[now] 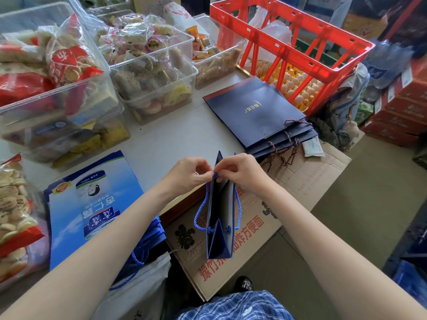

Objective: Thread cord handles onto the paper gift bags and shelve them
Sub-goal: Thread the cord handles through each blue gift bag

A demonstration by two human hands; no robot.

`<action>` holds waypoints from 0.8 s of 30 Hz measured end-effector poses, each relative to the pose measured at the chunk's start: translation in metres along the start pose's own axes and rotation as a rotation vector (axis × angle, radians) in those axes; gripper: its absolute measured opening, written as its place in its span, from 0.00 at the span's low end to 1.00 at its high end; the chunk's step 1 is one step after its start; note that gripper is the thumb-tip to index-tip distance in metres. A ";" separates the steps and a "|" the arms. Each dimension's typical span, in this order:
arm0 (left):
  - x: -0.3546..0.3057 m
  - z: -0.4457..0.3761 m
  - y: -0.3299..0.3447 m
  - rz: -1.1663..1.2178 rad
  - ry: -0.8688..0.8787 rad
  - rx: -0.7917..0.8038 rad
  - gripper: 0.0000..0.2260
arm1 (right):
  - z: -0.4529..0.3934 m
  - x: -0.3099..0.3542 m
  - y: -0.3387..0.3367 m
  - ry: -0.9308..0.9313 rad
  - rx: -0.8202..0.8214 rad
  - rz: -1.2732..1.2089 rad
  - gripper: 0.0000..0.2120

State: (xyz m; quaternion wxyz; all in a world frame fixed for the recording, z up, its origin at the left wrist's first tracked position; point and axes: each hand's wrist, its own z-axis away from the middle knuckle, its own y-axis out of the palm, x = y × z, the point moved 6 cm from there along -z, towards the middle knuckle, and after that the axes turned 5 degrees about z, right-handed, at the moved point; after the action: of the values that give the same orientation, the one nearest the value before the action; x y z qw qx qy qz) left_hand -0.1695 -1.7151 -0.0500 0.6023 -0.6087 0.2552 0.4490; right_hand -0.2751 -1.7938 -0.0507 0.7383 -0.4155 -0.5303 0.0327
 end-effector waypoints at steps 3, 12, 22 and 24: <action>0.001 0.003 0.003 0.108 -0.042 0.064 0.03 | 0.001 0.001 0.002 -0.001 0.007 0.015 0.09; 0.015 0.009 0.008 0.273 -0.198 0.067 0.04 | 0.004 0.004 0.002 -0.020 0.008 0.107 0.07; 0.015 0.013 0.008 0.378 -0.139 0.075 0.05 | 0.005 0.010 0.005 -0.064 -0.037 0.099 0.07; 0.014 0.014 0.009 0.414 -0.126 0.074 0.06 | 0.006 0.007 0.006 -0.027 -0.043 0.053 0.07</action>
State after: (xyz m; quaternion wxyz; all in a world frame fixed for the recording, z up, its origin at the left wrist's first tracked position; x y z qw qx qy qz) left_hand -0.1744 -1.7003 -0.0646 0.5340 -0.4912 0.3529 0.5907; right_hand -0.2745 -1.7835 -0.0486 0.7209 -0.4448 -0.5294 0.0465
